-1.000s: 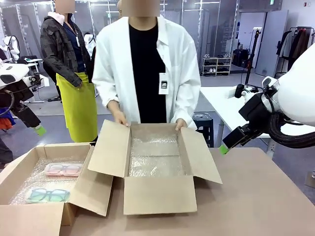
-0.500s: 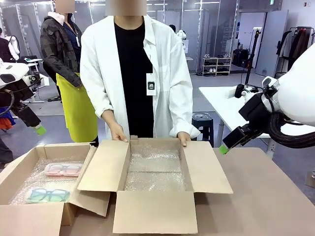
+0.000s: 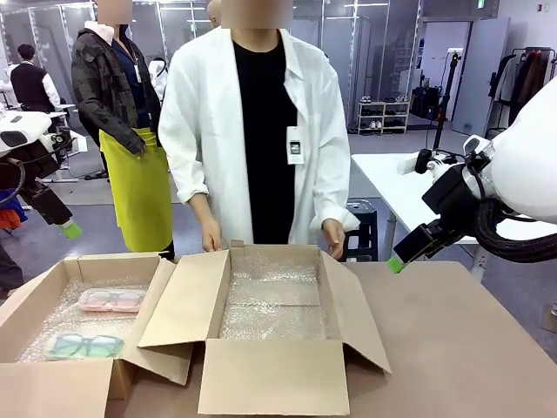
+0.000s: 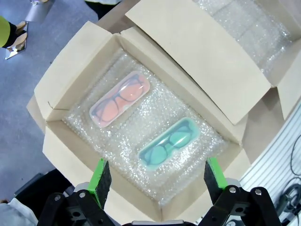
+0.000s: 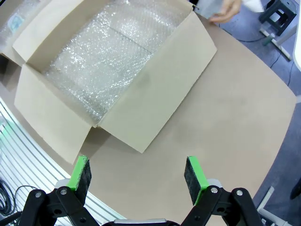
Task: Pack the glasses set securely to prepare it for shipping.
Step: Position the Package Box on the left side of the table.
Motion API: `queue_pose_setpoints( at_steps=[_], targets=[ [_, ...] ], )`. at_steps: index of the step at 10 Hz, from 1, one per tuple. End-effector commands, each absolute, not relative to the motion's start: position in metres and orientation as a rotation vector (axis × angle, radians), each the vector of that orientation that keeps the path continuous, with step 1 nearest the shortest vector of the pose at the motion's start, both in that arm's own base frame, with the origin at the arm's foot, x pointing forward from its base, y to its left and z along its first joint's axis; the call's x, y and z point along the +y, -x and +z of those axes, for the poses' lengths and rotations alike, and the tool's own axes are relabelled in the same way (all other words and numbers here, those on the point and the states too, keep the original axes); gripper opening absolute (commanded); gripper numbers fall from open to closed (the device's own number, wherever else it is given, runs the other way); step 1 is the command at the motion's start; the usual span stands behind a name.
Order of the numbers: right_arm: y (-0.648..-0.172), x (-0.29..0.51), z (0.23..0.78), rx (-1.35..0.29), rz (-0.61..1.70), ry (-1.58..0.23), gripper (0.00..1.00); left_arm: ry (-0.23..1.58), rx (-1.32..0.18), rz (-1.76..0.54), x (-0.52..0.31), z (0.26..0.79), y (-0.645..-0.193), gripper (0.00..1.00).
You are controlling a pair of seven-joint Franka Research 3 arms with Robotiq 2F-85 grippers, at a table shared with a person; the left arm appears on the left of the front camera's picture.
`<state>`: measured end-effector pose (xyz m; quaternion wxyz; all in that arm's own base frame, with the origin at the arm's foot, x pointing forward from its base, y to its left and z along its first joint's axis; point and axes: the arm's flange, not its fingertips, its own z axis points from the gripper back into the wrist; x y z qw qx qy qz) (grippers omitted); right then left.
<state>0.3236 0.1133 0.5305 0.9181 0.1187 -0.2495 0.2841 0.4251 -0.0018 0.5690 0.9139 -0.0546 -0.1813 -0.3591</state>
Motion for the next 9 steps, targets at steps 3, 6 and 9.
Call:
queue_pose_setpoints(
  at_steps=[3,6,9],
  targets=[
    [-0.3230,0.1127,0.5303,-0.522,0.599,-0.246,1.00,0.091,-0.372,-0.725,-0.0015,0.5725,-0.4260,1.00],
    [-0.3230,0.1127,0.5303,-0.522,0.599,-0.246,1.00,0.091,-0.372,-0.725,-0.0015,0.5725,-0.4260,1.00],
    [-0.3230,0.1127,0.5303,-0.522,0.599,-0.246,1.00,0.091,-0.372,-0.725,-0.0015,0.5725,-0.4260,1.00]
  ],
)
